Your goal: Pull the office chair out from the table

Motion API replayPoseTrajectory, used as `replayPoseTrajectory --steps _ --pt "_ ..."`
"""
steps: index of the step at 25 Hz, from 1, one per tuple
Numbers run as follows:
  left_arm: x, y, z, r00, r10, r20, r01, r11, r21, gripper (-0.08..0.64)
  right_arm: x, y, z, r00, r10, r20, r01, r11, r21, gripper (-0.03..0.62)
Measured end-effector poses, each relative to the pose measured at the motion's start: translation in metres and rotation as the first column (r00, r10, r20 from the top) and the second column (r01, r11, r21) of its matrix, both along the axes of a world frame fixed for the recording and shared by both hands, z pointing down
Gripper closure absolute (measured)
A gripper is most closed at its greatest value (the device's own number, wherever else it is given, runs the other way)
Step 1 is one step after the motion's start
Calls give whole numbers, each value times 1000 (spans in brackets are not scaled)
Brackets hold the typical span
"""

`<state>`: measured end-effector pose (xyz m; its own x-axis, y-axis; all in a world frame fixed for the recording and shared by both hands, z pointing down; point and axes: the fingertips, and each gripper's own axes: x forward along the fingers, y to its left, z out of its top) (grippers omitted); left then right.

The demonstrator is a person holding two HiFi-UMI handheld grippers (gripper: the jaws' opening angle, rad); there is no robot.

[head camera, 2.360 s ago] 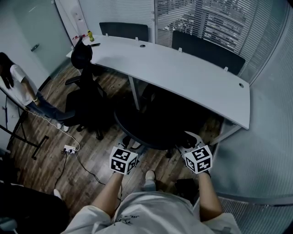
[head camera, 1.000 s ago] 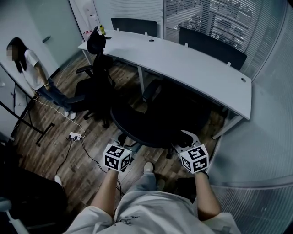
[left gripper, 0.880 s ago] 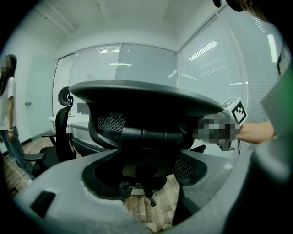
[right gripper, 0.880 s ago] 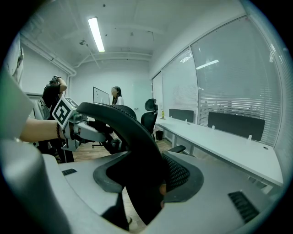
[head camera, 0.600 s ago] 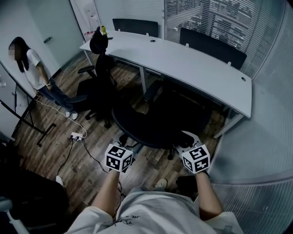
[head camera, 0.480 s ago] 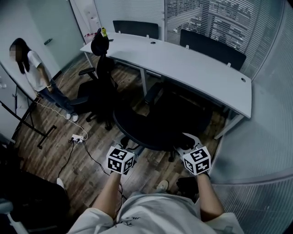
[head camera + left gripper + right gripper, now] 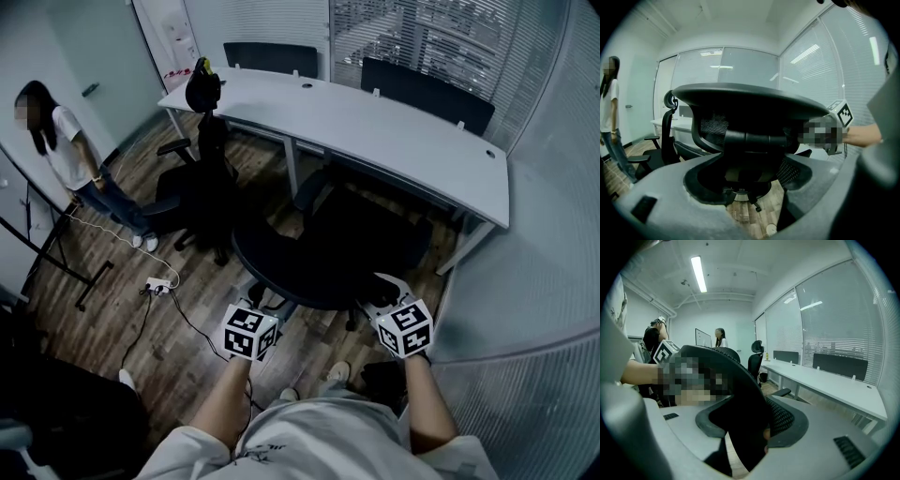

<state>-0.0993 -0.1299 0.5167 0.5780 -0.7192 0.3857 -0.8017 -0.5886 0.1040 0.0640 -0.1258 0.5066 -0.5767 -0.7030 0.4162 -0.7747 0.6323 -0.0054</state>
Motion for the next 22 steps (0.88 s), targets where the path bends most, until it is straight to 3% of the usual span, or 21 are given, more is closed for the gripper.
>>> replayPoseTrajectory --steps 22 --pt "-54 72 0 999 53 -10 -53 999 7 235 -54 81 1 998 59 -11 -59 998 -2 396"
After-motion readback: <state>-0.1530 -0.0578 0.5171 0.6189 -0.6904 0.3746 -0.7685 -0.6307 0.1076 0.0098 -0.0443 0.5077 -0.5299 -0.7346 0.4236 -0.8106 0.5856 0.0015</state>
